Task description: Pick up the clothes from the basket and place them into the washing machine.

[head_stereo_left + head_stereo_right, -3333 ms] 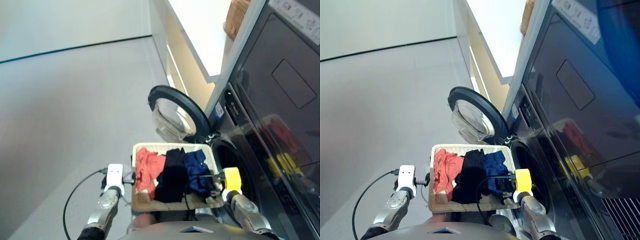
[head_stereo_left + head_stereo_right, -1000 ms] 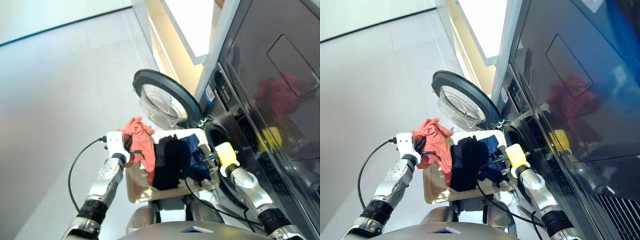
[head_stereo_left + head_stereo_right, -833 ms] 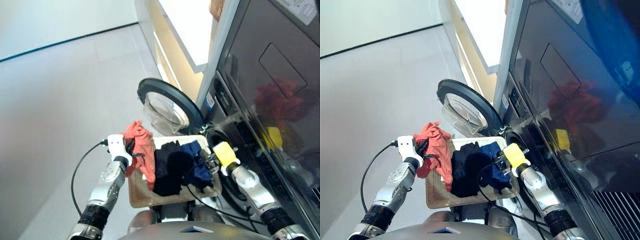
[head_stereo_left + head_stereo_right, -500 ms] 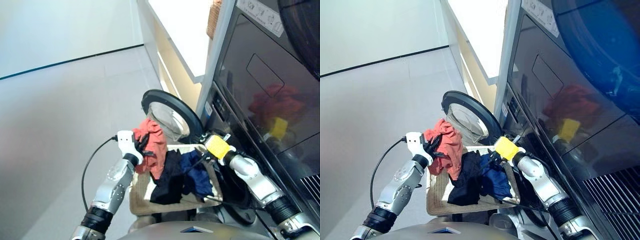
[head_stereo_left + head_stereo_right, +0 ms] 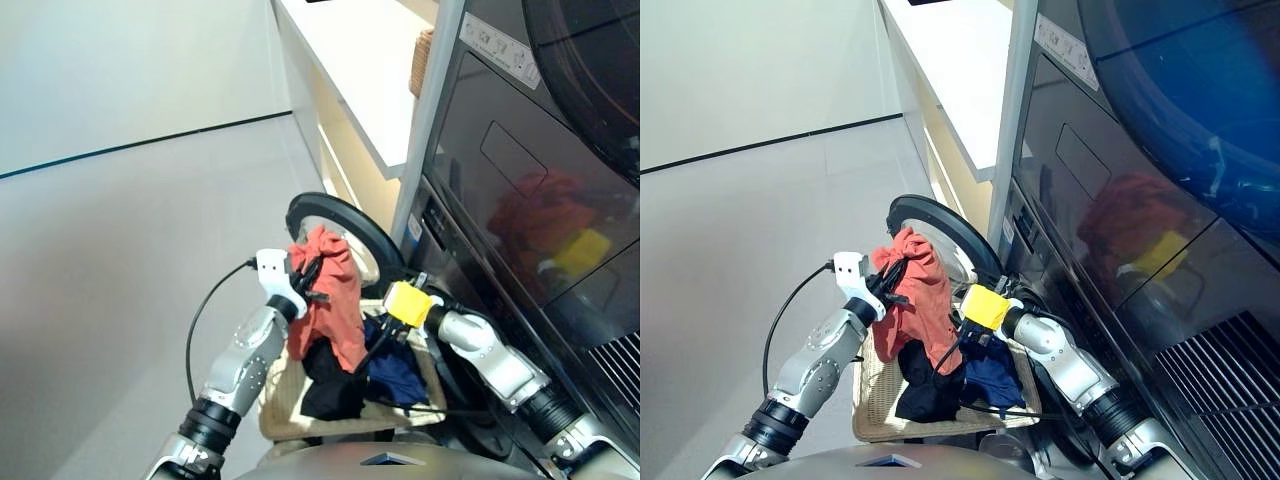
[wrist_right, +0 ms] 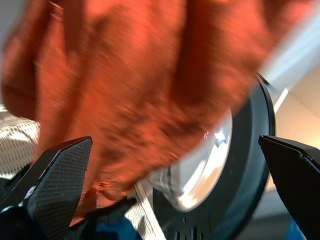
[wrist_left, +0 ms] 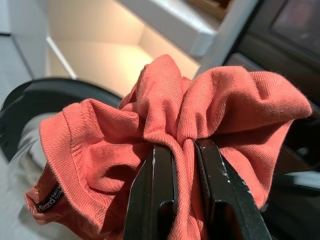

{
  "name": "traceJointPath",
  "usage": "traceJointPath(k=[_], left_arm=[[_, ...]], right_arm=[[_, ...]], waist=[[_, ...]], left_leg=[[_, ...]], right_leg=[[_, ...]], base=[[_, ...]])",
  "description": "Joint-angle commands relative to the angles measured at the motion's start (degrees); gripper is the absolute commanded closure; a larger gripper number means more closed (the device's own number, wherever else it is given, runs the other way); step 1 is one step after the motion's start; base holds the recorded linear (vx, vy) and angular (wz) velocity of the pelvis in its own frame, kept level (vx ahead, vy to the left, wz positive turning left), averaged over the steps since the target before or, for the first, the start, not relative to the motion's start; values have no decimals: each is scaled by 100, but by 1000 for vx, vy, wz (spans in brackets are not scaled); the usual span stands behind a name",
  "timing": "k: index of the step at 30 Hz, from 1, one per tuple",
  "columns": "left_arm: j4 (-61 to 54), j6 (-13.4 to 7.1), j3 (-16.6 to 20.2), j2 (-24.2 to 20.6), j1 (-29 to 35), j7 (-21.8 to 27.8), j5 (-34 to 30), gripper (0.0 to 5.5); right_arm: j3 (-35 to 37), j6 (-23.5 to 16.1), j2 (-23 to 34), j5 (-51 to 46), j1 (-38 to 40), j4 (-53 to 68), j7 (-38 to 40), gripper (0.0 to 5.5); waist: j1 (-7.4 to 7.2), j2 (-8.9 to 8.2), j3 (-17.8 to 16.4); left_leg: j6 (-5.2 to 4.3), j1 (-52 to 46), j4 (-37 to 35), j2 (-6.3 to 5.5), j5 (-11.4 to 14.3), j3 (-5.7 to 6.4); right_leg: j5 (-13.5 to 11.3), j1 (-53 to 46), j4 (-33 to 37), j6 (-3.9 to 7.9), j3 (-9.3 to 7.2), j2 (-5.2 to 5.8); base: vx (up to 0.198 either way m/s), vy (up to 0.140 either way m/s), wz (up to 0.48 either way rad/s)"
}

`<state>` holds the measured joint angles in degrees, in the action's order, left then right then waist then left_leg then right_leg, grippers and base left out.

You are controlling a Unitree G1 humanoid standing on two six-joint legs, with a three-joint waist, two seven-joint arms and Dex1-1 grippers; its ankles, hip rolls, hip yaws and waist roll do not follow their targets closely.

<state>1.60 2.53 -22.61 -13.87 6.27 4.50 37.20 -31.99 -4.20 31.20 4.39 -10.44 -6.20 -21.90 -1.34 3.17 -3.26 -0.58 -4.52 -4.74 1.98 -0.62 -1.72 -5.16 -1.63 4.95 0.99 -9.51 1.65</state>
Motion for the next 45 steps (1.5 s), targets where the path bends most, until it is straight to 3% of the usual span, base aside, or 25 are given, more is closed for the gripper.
traceJointPath(k=[1, 9, 16, 17, 18, 19, 31, 32, 33, 42, 45], left_arm=[[-207, -440, -147, 126, 776, 19, 253, 550], [-617, -396, -559, 177, 1039, 210, 765, 550], [-1025, -284, -763, 134, 1076, 373, 1132, 550], [-1082, -268, -766, 111, 1082, 385, 1153, 550], [-1149, -273, -744, 73, 1076, 386, 1144, 550], [-1199, -270, -719, 46, 1046, 381, 1157, 550], [-1197, -352, -454, -126, 687, -20, 1154, 550], [-1208, -347, -439, -142, 664, -44, 1165, 233], [-1210, -367, -412, -147, 646, -81, 1173, 0], [-1260, -426, -115, -328, 177, -232, 1150, 0], [-1296, -616, 225, -329, -183, -428, 1016, 0]], right_arm=[[-250, -366, -311, -383, -534, -38, -17, 0], [-432, -372, -600, -608, -909, -280, 8, 0], [-280, -309, -692, -799, -782, -251, 56, 0], [-237, -313, -694, -759, -745, -222, 100, 32], [-183, -326, -667, -693, -695, -146, 159, 414], [-90, -337, -654, -686, -575, -46, 209, 550], [593, -326, -822, -325, -73, 534, 1240, 550], [642, -321, -833, -295, -42, 566, 1322, 550], [676, -325, -857, -262, -21, 593, 1398, 550], [970, -311, -1082, -187, 232, 524, 2089, 550], [1022, -334, -1184, -355, 297, 437, 2264, 550]], waist=[[89, -255, 280], [120, -244, 301], [107, -231, 311], [99, -228, 307], [88, -224, 311], [72, -221, 313], [28, -209, 323], [24, -208, 322], [22, -210, 324], [38, -200, 308], [80, -212, 288]], left_leg=[[-299, -171, -26, 5, -91, -213], [-301, -168, -26, 2, -76, -165], [-297, -173, -26, 0, -62, -143], [-294, -176, -26, 1, -60, -145], [-290, -176, -26, -1, -56, -152], [-288, -179, -26, -3, -53, -158], [-242, -173, -26, -14, -34, -203], [-239, -175, -26, -15, -32, -203], [-235, -174, -26, -15, -32, -203], [-219, -160, -26, -24, -25, -210], [-214, -152, -26, -29, -35, -196]], right_leg=[[398, -472, 5, 540, -41, 136], [418, -502, 5, 544, -84, 150], [420, -518, 5, 550, -122, 164], [420, -522, 5, 551, -123, 164], [420, -524, 5, 554, -120, 166], [419, -524, 5, 555, -114, 166], [390, -483, 5, 560, -64, 170], [386, -483, 5, 560, -63, 172], [388, -481, 5, 558, -58, 172], [369, -458, 5, 556, -51, 177], [366, -451, 5, 549, -66, 183]], base=[[0, 0, 0], [0, 0, 0], [0, 0, 0], [0, 0, 0], [0, 0, 0], [0, 0, 0], [0, 0, 0], [0, 0, 0], [0, 0, 0], [0, 0, 0], [0, 0, 0]])
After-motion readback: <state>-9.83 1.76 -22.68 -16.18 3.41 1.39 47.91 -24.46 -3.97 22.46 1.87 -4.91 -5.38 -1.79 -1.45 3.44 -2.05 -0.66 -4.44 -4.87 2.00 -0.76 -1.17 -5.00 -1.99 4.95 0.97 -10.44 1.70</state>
